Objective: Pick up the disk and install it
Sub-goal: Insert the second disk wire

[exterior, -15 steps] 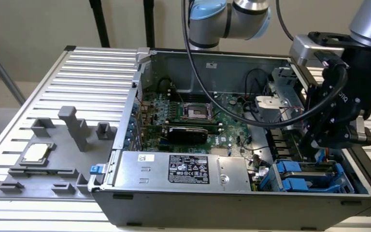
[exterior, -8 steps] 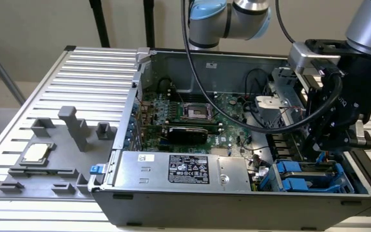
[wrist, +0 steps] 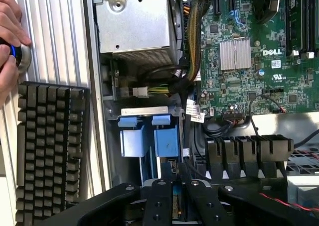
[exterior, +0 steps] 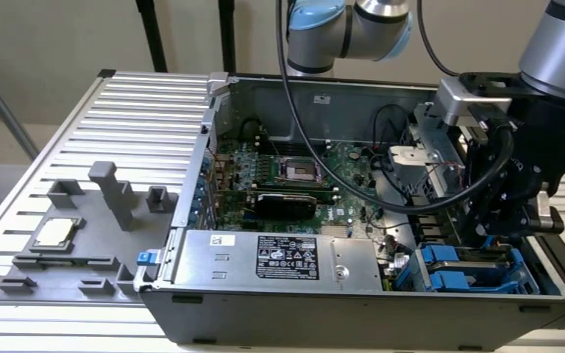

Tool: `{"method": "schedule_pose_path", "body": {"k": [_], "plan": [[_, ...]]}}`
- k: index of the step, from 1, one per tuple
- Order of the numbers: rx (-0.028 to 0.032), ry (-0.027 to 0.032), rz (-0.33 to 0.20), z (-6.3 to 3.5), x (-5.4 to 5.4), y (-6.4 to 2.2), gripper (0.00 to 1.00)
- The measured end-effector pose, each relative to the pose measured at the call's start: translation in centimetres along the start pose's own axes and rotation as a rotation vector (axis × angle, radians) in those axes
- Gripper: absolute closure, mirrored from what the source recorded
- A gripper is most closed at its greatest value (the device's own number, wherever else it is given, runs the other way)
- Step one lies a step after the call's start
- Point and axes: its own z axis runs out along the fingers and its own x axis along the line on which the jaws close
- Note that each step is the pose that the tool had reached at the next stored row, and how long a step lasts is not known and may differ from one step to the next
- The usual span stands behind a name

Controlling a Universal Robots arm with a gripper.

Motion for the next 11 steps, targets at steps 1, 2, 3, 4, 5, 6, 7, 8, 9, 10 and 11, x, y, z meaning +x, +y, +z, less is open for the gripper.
{"method": "schedule_pose_path", "body": {"k": [1, 2, 3, 4, 5, 6, 7, 8, 9, 10, 11], "plan": [[0.0014, -0.0005, -0.001, 0.11, 0.00, -0.01, 0.84], [0.0029, -0.0010, -0.001, 0.22, -0.01, -0.02, 0.84], [0.0043, -0.0016, -0.002, 0.30, -0.02, -0.05, 0.84], [0.0056, -0.0029, -0.003, 0.40, -0.03, -0.10, 0.84], [0.0067, -0.0038, -0.004, 0.45, -0.04, -0.17, 0.84], [0.0072, -0.0057, -0.005, 0.52, -0.06, -0.27, 0.84], [0.0079, -0.0071, -0.005, 0.57, -0.07, -0.35, 0.84], [0.0082, -0.0091, -0.006, 0.61, -0.08, -0.42, 0.84], [0.0084, -0.0111, -0.007, 0.64, -0.08, -0.47, 0.84], [0.0084, -0.0132, -0.008, 0.67, -0.05, -0.49, 0.84], [0.0083, -0.0152, -0.008, 0.70, 0.01, -0.51, 0.84]]}}
